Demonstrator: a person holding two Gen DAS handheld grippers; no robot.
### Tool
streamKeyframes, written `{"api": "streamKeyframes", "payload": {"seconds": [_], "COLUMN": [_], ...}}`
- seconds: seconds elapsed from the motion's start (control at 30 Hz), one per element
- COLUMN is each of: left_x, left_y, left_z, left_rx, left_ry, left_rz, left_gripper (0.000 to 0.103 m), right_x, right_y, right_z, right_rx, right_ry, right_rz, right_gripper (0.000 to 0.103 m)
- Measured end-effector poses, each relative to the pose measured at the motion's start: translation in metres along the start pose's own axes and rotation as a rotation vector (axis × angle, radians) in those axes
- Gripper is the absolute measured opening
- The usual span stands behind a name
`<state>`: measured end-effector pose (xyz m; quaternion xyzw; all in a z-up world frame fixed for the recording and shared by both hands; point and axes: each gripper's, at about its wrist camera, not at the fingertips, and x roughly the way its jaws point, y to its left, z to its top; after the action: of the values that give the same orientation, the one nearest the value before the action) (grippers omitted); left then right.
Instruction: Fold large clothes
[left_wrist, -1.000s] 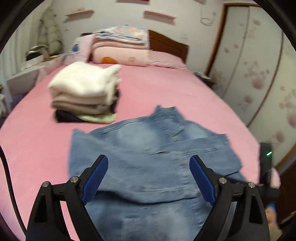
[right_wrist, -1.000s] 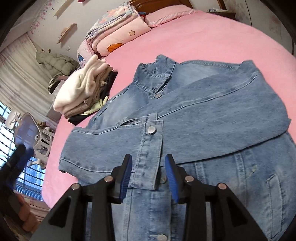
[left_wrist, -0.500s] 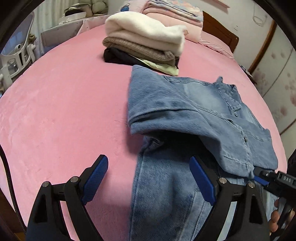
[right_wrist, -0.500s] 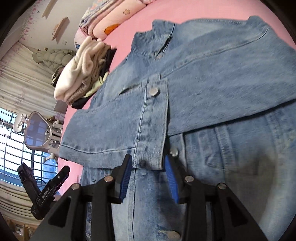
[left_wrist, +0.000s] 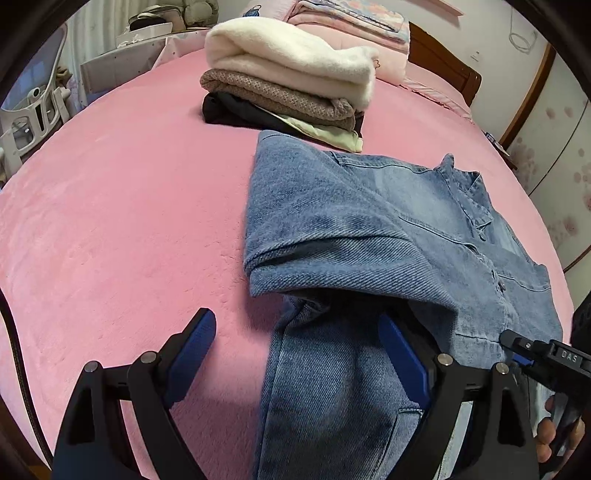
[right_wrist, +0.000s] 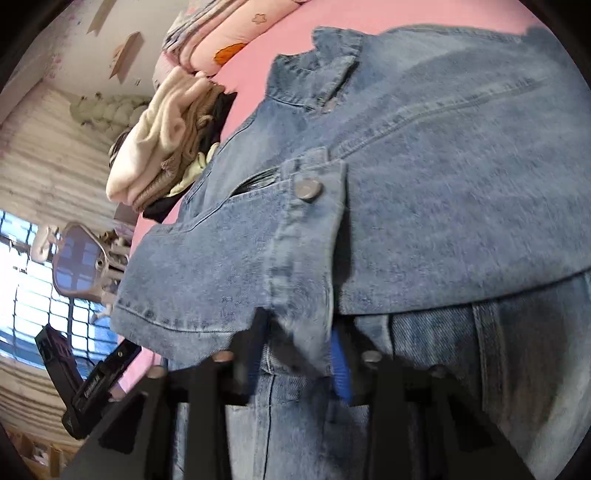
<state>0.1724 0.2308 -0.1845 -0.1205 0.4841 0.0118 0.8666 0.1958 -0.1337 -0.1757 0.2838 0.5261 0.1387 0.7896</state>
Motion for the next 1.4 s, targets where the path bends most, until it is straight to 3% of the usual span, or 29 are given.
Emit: {"api": "streamKeyframes", "payload": {"seconds": [0.13, 0.17, 0.3, 0.5, 0.67, 0.77, 0.83, 1.03, 1.17, 1.3, 1.4], "left_x": [0.004, 0.005, 0.008, 0.016, 0.026, 0.038, 0.048, 0.052, 0.048, 0.023, -0.008], "left_y": [0.000, 0.000, -0.003, -0.014, -0.024, -0.030, -0.033, -0.026, -0.024, -0.028, -0.036], "left_z": [0.000, 0.001, 0.002, 0.007, 0.014, 0.013, 0.012, 0.008, 0.009, 0.011, 0.014], "left_rx": [-0.003, -0.003, -0.005, 0.003, 0.019, 0.030, 0.040, 0.014, 0.031, 0.091, 0.147], "left_ry": [0.005, 0.007, 0.001, 0.000, 0.019, 0.060, 0.105, 0.122, 0.147, 0.155, 0.094], "left_rz": [0.006, 0.009, 0.014, 0.040, 0.090, 0.092, 0.114, 0.104, 0.088, 0.048, -0.008], "left_gripper": [0.089, 0.089, 0.089, 0.089, 0.089, 0.070, 0.042, 0.036, 0.039, 0.067, 0.072], "right_x": [-0.026, -0.034, -0.067, -0.099, -0.119, -0.108, -0.092, -0.047, -0.039, -0.062, -0.083], "right_y": [0.030, 0.036, 0.064, 0.087, 0.073, 0.046, 0.024, -0.037, -0.067, -0.075, -0.065], "right_z": [0.003, 0.005, 0.018, 0.055, 0.089, 0.106, 0.115, 0.111, 0.098, 0.089, 0.086], "right_rx": [-0.150, -0.176, -0.269, -0.419, -0.460, -0.434, -0.404, -0.302, -0.217, -0.167, -0.178], "right_ry": [-0.047, -0.060, -0.112, -0.251, -0.392, -0.387, -0.344, -0.202, -0.102, -0.122, -0.166], "right_rz": [-0.064, -0.070, -0.088, -0.262, -0.449, -0.533, -0.578, -0.699, -0.690, -0.623, -0.565], "right_gripper": [0.017, 0.010, 0.010, 0.009, 0.008, 0.007, 0.007, 0.003, 0.003, 0.004, 0.004]}}
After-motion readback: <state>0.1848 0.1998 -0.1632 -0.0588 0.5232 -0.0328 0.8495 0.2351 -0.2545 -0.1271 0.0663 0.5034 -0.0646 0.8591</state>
